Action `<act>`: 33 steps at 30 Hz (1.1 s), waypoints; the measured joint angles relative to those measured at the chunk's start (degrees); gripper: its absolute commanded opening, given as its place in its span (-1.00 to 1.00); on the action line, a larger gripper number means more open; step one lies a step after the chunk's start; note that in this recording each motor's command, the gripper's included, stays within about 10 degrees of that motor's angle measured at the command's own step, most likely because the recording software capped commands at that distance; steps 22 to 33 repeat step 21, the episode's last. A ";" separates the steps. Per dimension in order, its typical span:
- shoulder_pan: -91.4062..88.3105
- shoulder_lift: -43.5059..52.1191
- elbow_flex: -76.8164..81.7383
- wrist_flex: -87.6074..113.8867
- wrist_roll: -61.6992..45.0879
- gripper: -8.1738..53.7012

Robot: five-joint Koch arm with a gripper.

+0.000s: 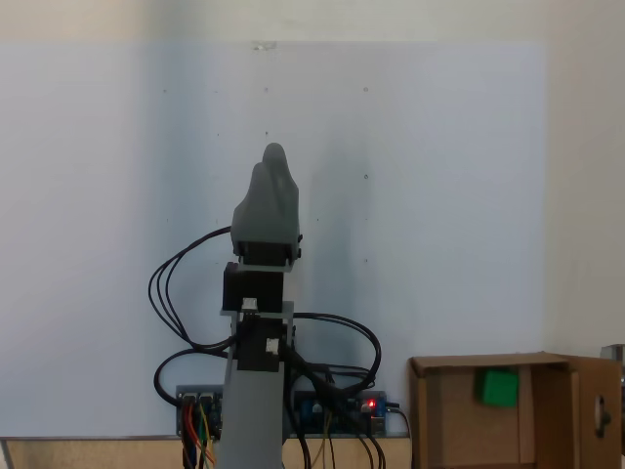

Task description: Grasp a green dice and put it in the bin.

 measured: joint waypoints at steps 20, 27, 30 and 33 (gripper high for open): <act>0.35 0.00 11.60 -9.49 0.00 0.71; 0.35 0.00 11.60 -10.11 0.00 0.71; 0.35 0.00 11.60 -10.11 0.00 0.71; 0.35 0.00 11.60 -10.11 0.00 0.71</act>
